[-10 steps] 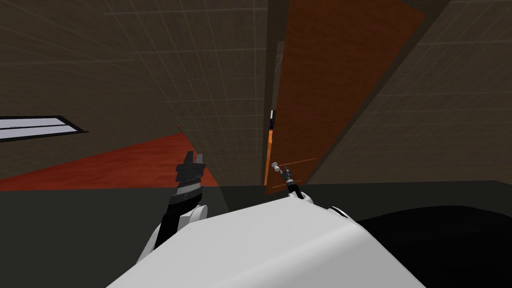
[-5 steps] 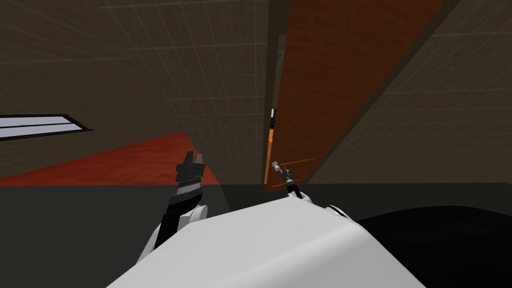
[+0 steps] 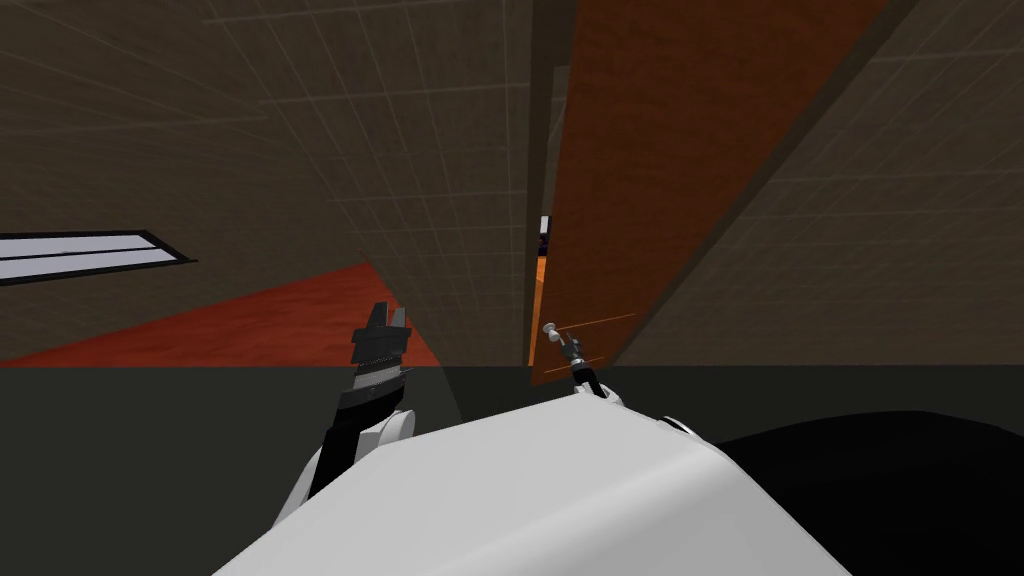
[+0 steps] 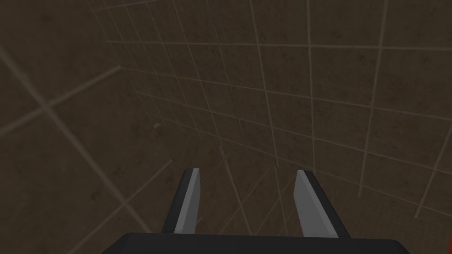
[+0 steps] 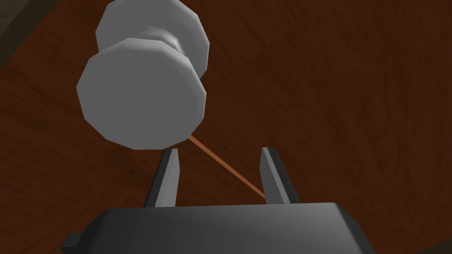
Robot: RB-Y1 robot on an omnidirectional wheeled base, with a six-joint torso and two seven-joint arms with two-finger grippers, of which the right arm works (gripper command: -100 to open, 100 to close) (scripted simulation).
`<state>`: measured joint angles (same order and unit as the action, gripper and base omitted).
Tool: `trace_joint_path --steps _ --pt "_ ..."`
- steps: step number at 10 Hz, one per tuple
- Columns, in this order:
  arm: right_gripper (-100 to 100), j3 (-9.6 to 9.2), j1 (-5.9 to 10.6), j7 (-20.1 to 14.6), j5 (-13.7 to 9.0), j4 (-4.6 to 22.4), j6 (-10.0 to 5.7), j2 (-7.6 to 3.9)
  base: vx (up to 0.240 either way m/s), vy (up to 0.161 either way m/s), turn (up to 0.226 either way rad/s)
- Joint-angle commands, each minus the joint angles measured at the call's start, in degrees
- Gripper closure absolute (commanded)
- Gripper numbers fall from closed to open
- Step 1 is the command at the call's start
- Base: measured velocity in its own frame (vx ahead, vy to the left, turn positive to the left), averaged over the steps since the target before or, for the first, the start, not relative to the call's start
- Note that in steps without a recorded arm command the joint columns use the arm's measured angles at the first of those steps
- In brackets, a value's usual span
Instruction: Pull the door open
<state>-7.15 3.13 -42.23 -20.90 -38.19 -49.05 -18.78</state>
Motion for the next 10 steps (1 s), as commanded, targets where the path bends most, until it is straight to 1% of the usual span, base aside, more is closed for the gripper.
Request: trace_joint_path --steps 1,5,6,7,8,9,10 --pt "-100 -1.32 1.5 -0.78 0.64 2.85 -1.74 1.44 -0.007 0.004 0.009" --pt "-100 -1.32 1.5 -0.78 0.64 2.85 -1.74 1.44 0.003 -0.002 -0.004" --pt "-100 -1.57 1.59 -2.87 0.0 2.73 -1.56 1.59 -0.028 0.0 0.02" --pt "-100 -1.57 1.59 -2.87 0.0 2.73 -1.56 1.59 -0.023 -0.002 0.045" --pt "-100 -1.82 1.67 -4.98 -0.64 2.62 -1.39 1.73 -0.028 -0.011 0.029" --pt "-100 -1.82 1.67 -4.98 -0.64 2.18 -1.39 1.73 -0.035 -0.014 -0.013" --pt "-100 -1.82 1.67 -4.98 -0.64 2.5 -1.39 1.73 -0.015 -0.005 0.009"
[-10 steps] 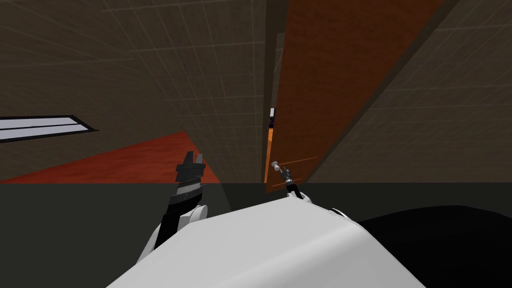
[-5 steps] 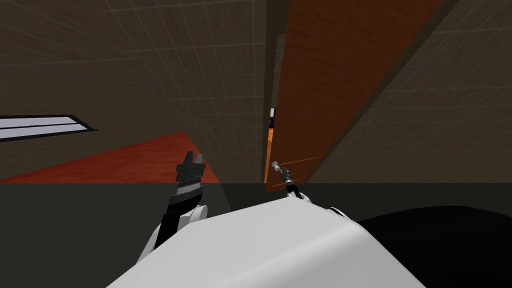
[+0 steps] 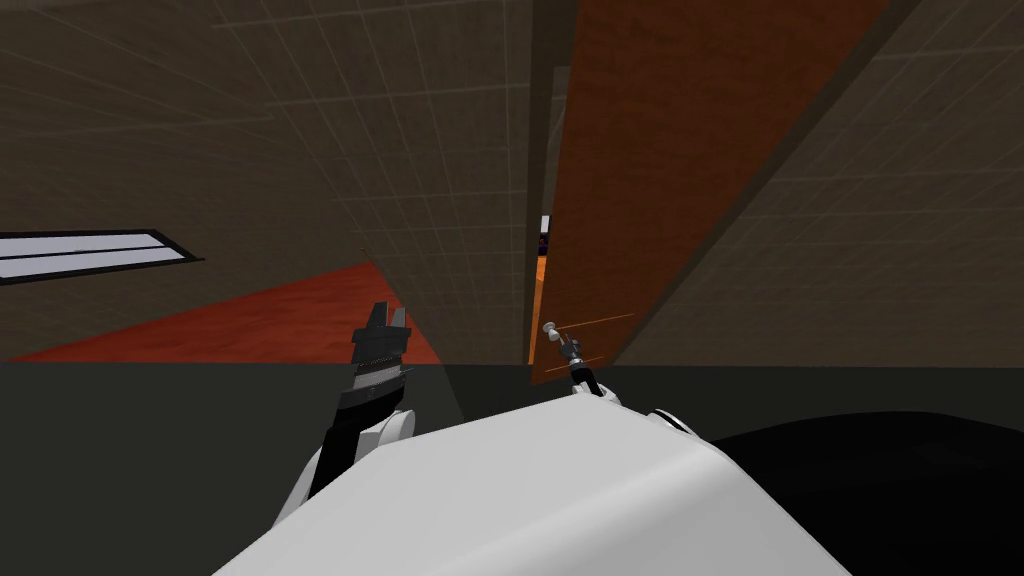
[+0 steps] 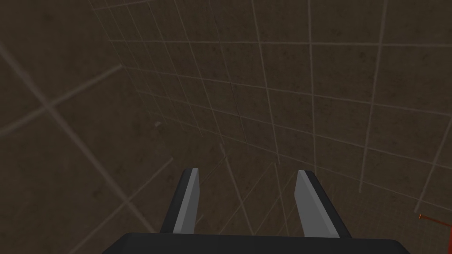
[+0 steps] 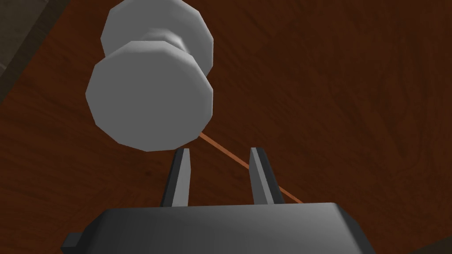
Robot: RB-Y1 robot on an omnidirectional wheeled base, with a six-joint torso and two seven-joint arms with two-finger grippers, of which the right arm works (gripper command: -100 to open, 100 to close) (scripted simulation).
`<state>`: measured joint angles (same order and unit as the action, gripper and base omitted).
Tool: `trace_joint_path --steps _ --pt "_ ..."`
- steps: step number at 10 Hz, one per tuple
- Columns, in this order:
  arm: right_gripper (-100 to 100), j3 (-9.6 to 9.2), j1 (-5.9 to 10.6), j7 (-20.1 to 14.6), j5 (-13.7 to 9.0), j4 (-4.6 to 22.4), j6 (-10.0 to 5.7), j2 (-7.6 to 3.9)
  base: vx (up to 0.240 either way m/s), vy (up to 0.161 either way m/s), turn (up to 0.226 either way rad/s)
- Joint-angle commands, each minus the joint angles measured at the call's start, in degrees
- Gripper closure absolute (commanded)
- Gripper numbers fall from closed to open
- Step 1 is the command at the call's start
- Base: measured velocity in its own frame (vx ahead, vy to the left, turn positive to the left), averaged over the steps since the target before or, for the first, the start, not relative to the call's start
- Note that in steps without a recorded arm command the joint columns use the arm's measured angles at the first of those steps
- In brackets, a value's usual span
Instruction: Pull the door open
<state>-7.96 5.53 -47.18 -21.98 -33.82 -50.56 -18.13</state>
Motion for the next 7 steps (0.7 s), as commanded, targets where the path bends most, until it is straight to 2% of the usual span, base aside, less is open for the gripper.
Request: trace_joint_path --steps 1,2,3,5,7 --pt "-100 -1.01 -0.74 -0.03 0.44 -1.74 0.13 1.07 0.001 0.004 0.013" --pt "-100 -1.01 -0.74 -0.03 0.44 -1.74 0.13 1.07 0.002 -0.006 0.0" --pt "-100 -1.01 -0.74 -0.03 0.44 0.06 0.13 1.07 0.0 0.003 0.033" --pt "-100 -1.01 -0.74 -0.03 0.44 1.73 0.13 1.07 0.01 0.007 0.004" --pt "-100 -1.01 -0.74 -0.03 0.44 -1.74 0.13 1.07 -0.009 -0.002 -0.029"
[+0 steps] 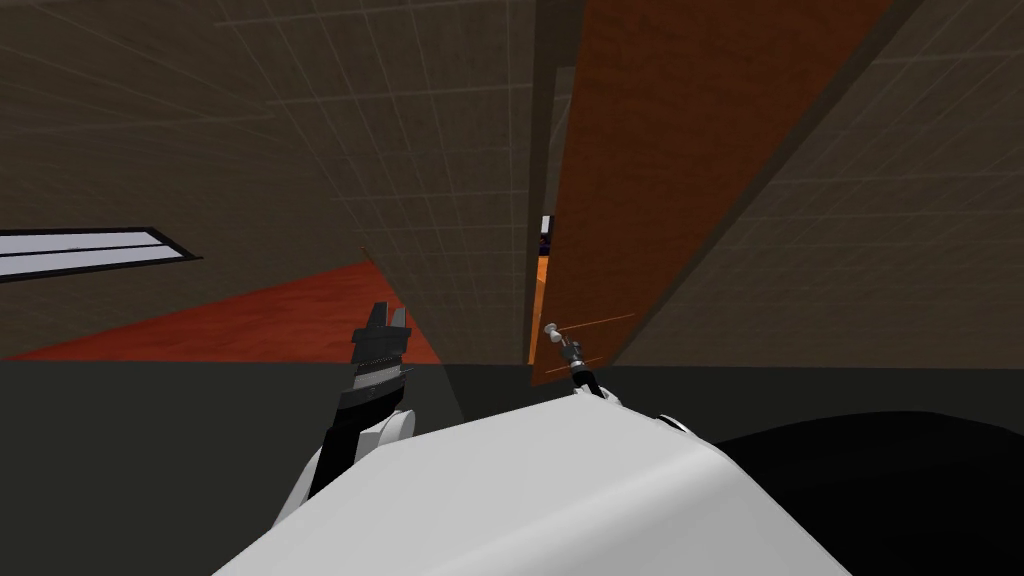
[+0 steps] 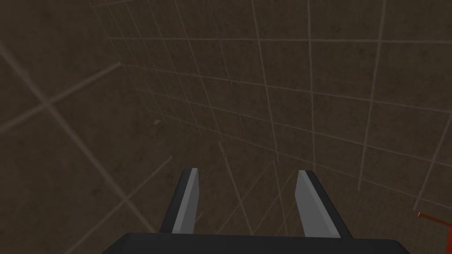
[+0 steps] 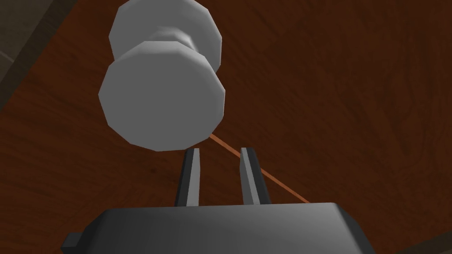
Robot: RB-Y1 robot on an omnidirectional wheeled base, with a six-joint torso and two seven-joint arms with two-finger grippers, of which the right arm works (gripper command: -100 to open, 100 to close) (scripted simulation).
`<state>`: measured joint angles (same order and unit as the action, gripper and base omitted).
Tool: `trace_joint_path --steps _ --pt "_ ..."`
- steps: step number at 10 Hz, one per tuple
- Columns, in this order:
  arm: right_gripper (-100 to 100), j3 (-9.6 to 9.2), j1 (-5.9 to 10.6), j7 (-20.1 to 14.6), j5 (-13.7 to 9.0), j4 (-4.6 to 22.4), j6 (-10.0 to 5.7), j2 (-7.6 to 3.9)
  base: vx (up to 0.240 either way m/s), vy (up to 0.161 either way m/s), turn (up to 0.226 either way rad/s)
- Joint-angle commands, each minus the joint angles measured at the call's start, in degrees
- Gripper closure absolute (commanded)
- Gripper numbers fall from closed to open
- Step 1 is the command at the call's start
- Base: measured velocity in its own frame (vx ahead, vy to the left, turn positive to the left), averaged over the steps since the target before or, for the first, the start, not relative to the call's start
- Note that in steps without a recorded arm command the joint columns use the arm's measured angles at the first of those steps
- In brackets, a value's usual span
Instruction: Pull the door open
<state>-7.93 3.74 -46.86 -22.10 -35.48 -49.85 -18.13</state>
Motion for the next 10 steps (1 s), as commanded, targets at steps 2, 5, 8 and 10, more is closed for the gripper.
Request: trace_joint_path --steps 2,5,8,10 --pt "-100 -0.79 -0.1 -3.47 -1.03 -0.67 0.25 0.17 -0.065 -0.054 0.023" --pt "-100 -1.85 -0.23 -7.82 -2.42 -1.57 0.58 0.39 -0.104 0.007 0.093" --pt "-100 -2.7 -0.33 -11.68 -3.54 -2.3 0.84 0.57 -0.068 -0.01 0.046" --pt "-100 -3.17 -0.39 -13.96 -4.15 -2.69 0.99 0.67 -0.073 -0.04 0.05"
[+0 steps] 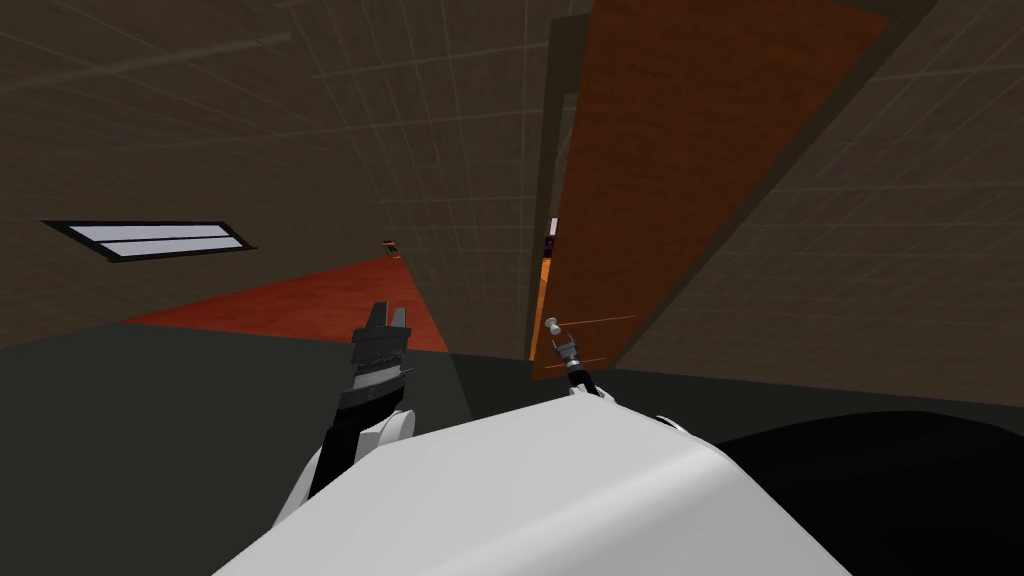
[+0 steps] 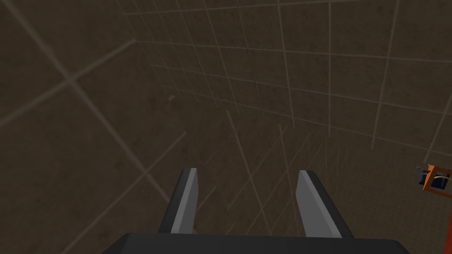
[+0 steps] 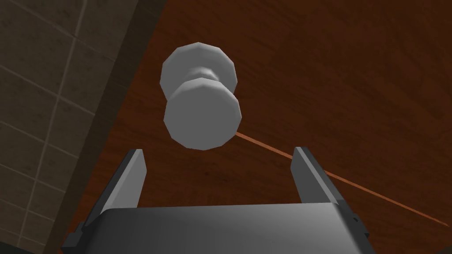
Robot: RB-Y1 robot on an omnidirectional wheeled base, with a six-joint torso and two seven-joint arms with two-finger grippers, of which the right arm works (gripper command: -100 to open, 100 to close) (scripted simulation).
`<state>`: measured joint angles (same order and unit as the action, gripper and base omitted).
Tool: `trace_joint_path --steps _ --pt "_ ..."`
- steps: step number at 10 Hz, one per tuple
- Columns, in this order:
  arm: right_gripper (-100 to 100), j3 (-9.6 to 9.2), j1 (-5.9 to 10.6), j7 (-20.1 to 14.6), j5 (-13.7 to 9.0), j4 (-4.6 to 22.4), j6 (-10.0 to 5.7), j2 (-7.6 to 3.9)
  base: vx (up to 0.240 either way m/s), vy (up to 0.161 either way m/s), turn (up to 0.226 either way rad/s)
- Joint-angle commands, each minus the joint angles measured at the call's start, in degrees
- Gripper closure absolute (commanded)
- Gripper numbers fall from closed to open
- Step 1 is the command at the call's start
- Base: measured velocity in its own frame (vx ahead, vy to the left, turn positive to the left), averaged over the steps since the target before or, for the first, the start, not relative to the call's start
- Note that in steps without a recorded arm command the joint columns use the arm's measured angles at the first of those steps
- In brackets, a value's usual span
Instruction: Pull the door open
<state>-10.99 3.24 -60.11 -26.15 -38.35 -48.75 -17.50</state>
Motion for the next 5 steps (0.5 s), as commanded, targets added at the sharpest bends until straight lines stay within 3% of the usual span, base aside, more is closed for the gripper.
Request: trace_joint_path --steps 1,5 --pt "-100 -0.57 0.05 -2.78 -0.71 -0.21 0.04 0.14 -0.064 -0.022 0.049" --pt "-100 -2.01 -0.13 -8.54 -2.59 -1.43 0.48 0.45 -0.073 -0.035 0.059"
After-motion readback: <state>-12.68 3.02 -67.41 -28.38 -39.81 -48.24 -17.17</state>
